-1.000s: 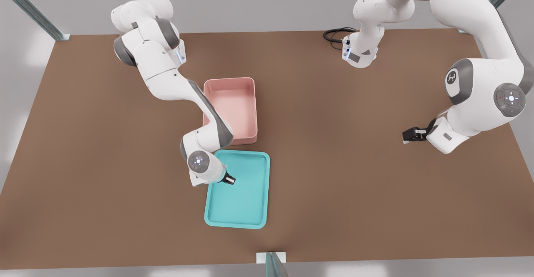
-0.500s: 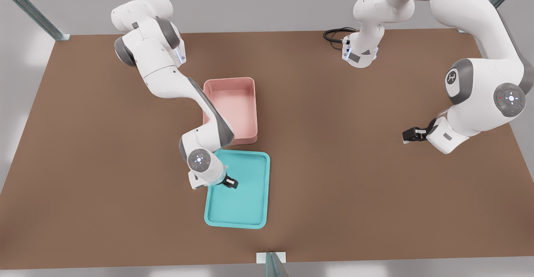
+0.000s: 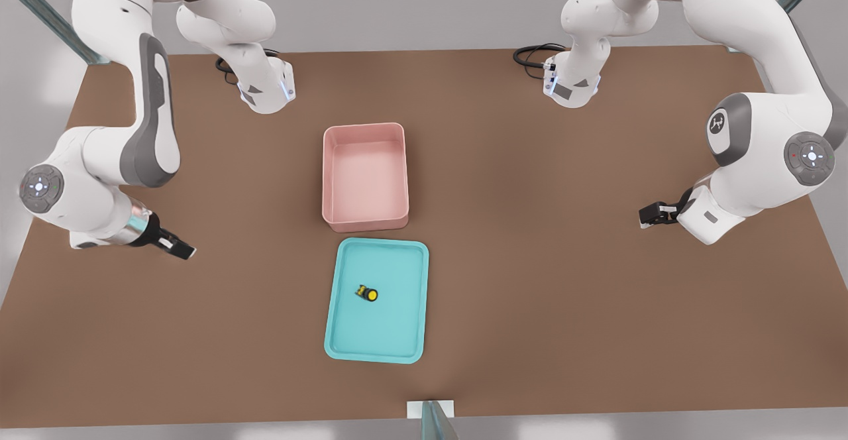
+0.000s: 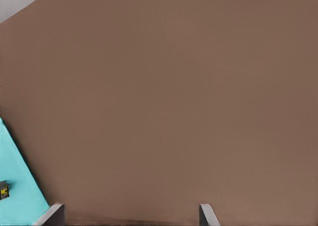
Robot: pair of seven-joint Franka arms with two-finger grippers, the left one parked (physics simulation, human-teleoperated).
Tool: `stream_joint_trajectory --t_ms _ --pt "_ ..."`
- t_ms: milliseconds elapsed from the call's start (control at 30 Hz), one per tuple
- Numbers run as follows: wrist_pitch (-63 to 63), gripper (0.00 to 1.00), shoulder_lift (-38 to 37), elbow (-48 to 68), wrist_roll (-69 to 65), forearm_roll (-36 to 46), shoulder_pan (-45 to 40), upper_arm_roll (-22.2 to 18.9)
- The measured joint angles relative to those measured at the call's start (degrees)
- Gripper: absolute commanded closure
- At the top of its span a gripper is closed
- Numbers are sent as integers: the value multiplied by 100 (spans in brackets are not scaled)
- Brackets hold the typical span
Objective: The left arm remains still, and the right arm places the button from the box into the tray
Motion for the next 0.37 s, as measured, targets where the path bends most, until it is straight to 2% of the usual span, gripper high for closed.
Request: stream_joint_trajectory --t_ms 367 --pt "-218 0 95 1 -1304 -110 215 23"
